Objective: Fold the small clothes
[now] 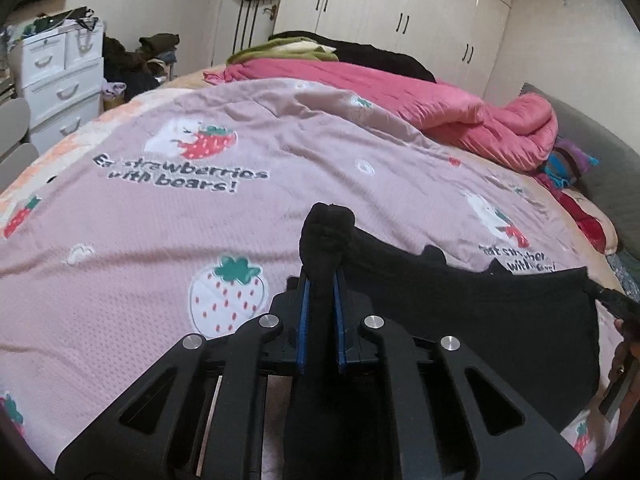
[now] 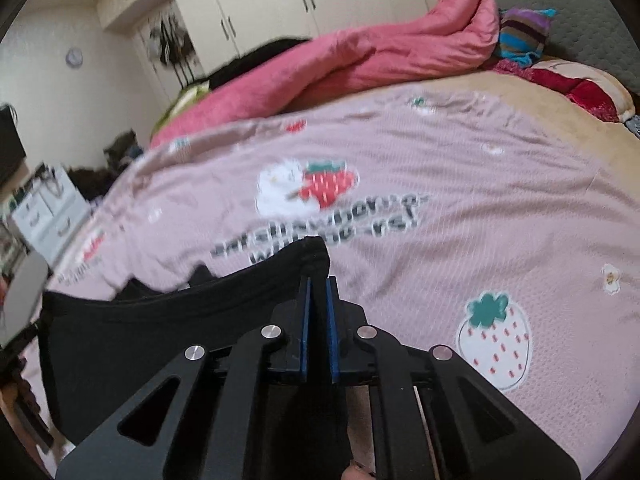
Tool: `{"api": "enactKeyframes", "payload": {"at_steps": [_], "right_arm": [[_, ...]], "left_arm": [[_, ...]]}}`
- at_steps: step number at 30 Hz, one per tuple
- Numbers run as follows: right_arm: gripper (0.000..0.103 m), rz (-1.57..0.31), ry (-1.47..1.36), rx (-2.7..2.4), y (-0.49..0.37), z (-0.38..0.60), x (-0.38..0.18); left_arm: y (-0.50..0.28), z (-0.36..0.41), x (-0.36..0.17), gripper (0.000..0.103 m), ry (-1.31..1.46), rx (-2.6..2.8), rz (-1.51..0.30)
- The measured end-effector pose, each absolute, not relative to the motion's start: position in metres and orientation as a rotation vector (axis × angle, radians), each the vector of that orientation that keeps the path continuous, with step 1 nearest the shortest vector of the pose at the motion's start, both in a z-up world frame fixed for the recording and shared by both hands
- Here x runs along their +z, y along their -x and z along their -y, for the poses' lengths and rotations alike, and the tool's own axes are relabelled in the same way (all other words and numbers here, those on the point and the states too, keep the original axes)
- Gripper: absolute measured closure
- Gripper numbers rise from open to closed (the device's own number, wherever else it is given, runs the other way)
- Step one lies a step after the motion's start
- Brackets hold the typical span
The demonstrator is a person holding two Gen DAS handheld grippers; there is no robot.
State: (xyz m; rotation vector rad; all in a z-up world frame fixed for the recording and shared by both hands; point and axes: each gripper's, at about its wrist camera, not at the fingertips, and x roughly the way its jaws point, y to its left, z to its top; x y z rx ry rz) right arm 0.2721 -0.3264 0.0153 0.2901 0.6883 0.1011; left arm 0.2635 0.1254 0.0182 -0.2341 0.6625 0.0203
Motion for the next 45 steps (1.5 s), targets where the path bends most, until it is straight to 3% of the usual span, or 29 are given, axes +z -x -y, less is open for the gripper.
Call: {"api": "enactKeyframes", "payload": {"at_steps": [19,25,28,36,39,42,45], "right_arm": [[0.096,-0.744,-0.217,0.033,-0.286,0.32,-0.014],[0.096,-0.754,-0.177,-0.015,-0.283,0.316,-0.014],[0.09,-0.764,-0.182,-0.033,-0.281,0.319,-0.015],[0.07,-0.747,-0.179,-0.001,-0.262,0.314,-0.003],[0.059,-0.745,-0.153,0.03,-0.25,0.304,0.002],[0.055,-0.754,-0.136,0.065,-0.235,0.294,0.004],[0.044,-0.768,-0.137,0.1,-0.223,0.283,0.007]], "left_arm": [[-0.28,-0.125,-0.011,0.098,0.2,0.07,-0.748],[-0.282,-0.126,-0.013,0.092,0.186,0.089,-0.764],[-0.28,-0.127,-0.013,0.089,0.184,0.099,-0.765],[-0.268,-0.131,-0.003,0.068,0.173,0.141,-0.746],[-0.258,-0.132,0.001,0.062,0.189,0.151,-0.736],[-0.248,-0.127,0.007,0.049,0.196,0.141,-0.722],[-0.237,-0.116,0.014,0.035,0.165,0.124,-0.706]]}}
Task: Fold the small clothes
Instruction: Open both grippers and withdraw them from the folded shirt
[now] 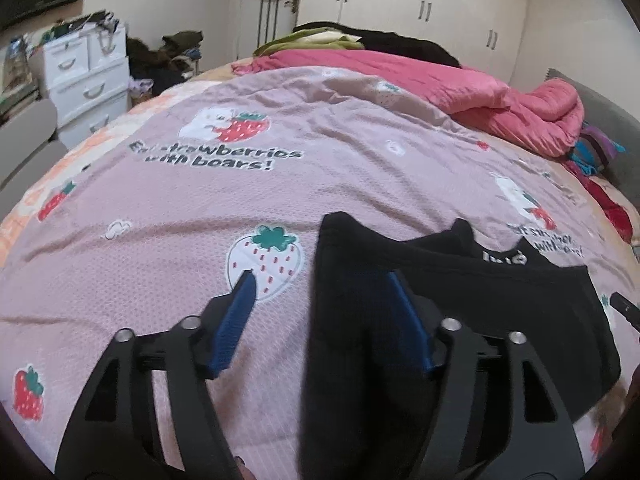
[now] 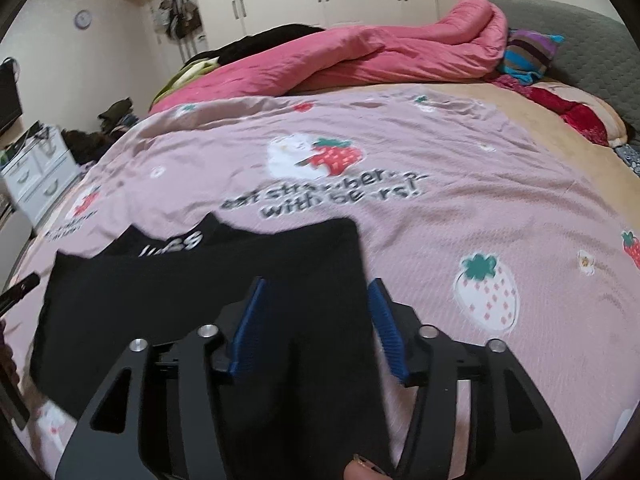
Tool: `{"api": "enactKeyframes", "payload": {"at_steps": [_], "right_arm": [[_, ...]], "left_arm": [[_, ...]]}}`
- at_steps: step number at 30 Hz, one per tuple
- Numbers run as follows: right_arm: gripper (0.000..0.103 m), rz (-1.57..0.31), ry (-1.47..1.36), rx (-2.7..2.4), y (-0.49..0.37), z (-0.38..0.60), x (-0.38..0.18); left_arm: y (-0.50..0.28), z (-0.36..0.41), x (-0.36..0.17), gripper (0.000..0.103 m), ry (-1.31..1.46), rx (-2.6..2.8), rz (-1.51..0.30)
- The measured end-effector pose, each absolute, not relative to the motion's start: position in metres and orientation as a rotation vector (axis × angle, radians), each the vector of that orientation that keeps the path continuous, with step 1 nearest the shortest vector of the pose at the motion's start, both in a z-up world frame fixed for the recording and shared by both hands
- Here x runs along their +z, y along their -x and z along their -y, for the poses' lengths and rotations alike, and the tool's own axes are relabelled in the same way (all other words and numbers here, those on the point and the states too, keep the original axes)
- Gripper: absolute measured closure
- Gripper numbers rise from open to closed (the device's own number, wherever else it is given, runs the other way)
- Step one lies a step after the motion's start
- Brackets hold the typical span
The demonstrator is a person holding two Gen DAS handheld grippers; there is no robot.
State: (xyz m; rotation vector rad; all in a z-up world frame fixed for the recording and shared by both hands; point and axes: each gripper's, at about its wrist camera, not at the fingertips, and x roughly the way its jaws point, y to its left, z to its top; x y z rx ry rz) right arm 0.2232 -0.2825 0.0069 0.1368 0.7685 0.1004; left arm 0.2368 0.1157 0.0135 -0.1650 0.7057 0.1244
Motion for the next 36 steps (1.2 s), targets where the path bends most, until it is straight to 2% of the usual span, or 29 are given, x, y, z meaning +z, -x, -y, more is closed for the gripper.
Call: {"api": "enactKeyframes", "payload": {"at_steps": [2,8,25,31,36], "right_arm": [[0.034,-0.773,-0.132,0.121,-0.218,0.275,0.01],[0.022,-0.755,-0.101,0.174,-0.2,0.251,0.019],[0.02,-0.941,-0.12,0.189,-0.167,0.243,-0.026],[0.019,-0.935,-0.111,0.186,-0.157,0.244,-0.028],[0.015,-0.903,-0.089,0.193,-0.146,0.239,-0.025]], "left_arm": [[-0.231,-0.11,0.015,0.024,0.158,0.115,-0.695],[-0.216,-0.095,0.01,0.024,0.144,0.059,-0.719],[-0.2,-0.084,-0.032,0.022,0.215,0.033,-0.881],[-0.187,-0.092,-0.035,0.02,0.257,0.029,-0.883],[-0.178,-0.096,-0.033,0.02,0.253,0.033,-0.886]]}}
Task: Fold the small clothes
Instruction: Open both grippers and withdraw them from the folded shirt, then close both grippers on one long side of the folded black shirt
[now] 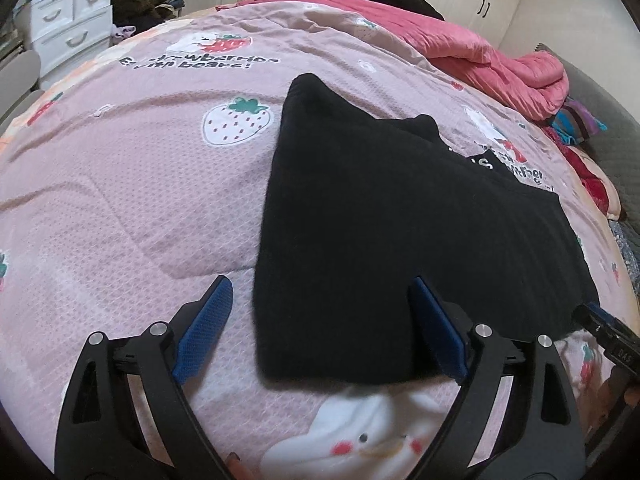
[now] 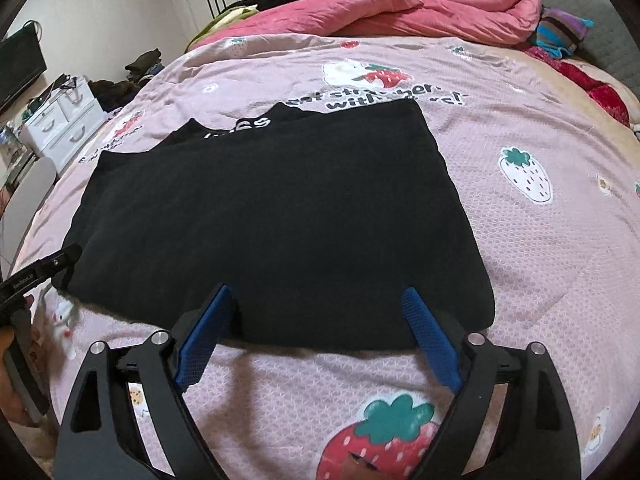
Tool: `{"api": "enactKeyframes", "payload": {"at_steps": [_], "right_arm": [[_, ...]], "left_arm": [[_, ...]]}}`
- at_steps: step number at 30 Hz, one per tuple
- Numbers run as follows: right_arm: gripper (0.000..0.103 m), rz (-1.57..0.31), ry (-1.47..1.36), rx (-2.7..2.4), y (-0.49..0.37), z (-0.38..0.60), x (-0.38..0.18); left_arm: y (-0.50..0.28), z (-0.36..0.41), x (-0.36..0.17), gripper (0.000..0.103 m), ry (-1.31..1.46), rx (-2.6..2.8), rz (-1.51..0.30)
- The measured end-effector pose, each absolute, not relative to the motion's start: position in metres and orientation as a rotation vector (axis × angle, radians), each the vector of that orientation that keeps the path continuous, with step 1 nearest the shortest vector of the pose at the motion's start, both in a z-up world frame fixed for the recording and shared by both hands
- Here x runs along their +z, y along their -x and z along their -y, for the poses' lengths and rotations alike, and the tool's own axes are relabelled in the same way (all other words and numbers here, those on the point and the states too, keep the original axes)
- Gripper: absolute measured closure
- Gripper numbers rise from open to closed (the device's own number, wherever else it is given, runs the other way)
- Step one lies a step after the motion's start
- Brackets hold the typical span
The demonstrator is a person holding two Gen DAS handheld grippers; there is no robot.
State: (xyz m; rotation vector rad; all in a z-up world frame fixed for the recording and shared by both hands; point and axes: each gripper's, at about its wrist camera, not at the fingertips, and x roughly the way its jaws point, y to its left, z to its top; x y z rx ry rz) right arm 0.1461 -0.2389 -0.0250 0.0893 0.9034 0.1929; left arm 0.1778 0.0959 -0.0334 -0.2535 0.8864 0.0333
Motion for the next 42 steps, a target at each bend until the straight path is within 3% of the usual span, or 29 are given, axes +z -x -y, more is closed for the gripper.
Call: {"api": "enactKeyframes", "payload": {"at_steps": [7,9,15,17,31,42], "right_arm": [[0.01,-0.846,-0.037,0.23,-0.132,0.22,-0.018],[0.009,-0.829,-0.006,0.243,-0.128,0.211,-0.016],[0.008,-0.768,0.099,0.282,-0.118,0.179,-0.01],[0.008,-0.755,0.132,0.307,-0.115,0.165,-0.007],[0.007,-0.69,0.414,0.495,-0.102,0.046,-0.016],[0.007,-0.699,0.532,0.523,-0.116,0.006,-0.035]], "left_arm": [[-0.169,-0.114,-0.022,0.019,0.211,0.122,-0.851],[-0.168,-0.12,-0.021,0.014,0.219,0.138,-0.846],[-0.165,-0.141,-0.02,0.014,0.254,0.184,-0.842],[-0.164,-0.147,-0.018,0.009,0.267,0.192,-0.834],[-0.174,-0.164,-0.009,0.009,0.296,0.228,-0.804],[-0.189,-0.169,-0.017,0.009,0.308,0.236,-0.818]]}}
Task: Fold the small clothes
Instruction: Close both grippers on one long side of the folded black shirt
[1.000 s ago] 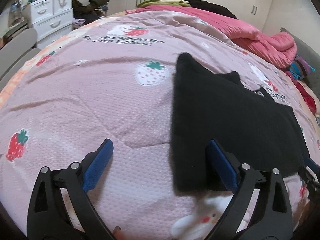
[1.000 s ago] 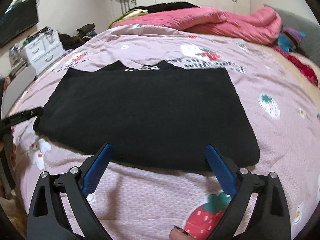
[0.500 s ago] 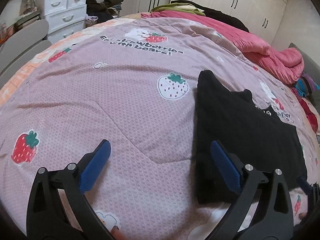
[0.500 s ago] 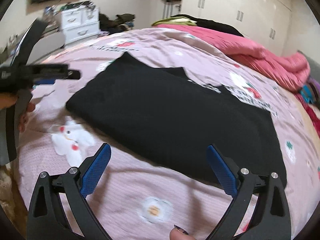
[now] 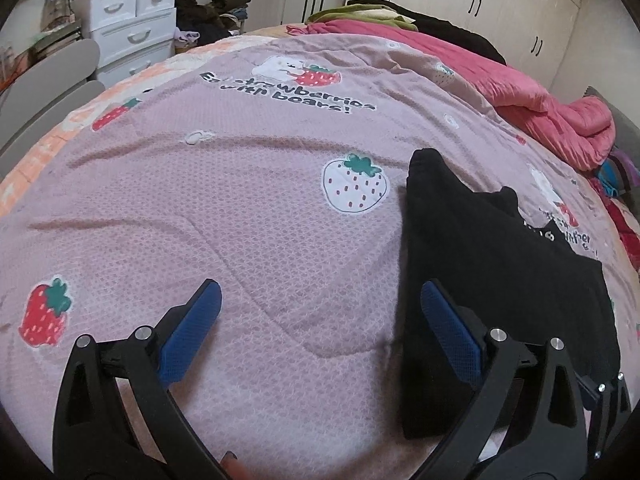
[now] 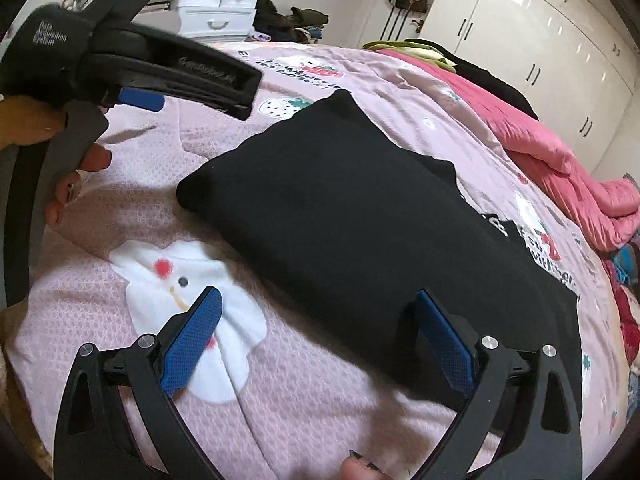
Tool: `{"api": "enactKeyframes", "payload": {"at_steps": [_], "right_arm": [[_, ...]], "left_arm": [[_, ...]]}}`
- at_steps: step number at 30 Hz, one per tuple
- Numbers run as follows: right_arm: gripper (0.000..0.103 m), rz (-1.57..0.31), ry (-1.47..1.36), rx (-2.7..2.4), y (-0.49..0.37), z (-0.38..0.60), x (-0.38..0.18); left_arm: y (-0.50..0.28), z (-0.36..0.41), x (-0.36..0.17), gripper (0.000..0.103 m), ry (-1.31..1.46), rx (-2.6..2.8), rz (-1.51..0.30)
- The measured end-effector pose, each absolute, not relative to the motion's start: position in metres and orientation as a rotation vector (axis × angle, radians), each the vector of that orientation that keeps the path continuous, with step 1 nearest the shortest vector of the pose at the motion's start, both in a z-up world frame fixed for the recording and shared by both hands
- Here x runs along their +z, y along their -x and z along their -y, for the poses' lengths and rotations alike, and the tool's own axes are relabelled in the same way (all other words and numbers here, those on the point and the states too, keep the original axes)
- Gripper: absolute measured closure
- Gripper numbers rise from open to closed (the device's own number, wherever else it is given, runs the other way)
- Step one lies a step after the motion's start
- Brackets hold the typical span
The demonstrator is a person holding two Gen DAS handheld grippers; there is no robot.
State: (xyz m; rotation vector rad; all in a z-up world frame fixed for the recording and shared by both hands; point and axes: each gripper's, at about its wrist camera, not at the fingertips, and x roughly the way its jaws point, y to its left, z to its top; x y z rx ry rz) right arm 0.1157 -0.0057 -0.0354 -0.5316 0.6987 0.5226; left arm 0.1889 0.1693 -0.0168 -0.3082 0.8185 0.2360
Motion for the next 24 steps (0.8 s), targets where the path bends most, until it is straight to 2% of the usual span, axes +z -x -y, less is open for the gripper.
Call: {"api": "enactKeyframes", "payload": {"at_steps": [14,19,21,23,24], "right_arm": [[0.005,-0.711,0.583,0.468,-0.158,-0.009,-0.042],[0.007,-0.642,0.557,0.42,-0.158,0.0,-0.036],[0.025,-0.626,0.516,0.48,-0.155,0.007,-0.03],[0.052,-0.614,0.5,0.524,-0.15,0.008,-0.027],[0.059,-0.598,0.498,0.544,-0.147,0.009,-0.027]], "left_arm": [[-0.218,-0.157,-0.021,0.009,0.314,0.194,-0.844],[-0.227,-0.153,-0.02,0.009,0.307,0.183,-0.847],[-0.23,-0.153,-0.02,0.009,0.315,0.174,-0.852],[-0.234,-0.152,-0.02,0.009,0.34,0.158,-0.854],[-0.236,-0.152,-0.021,0.009,0.352,0.146,-0.856]]}}
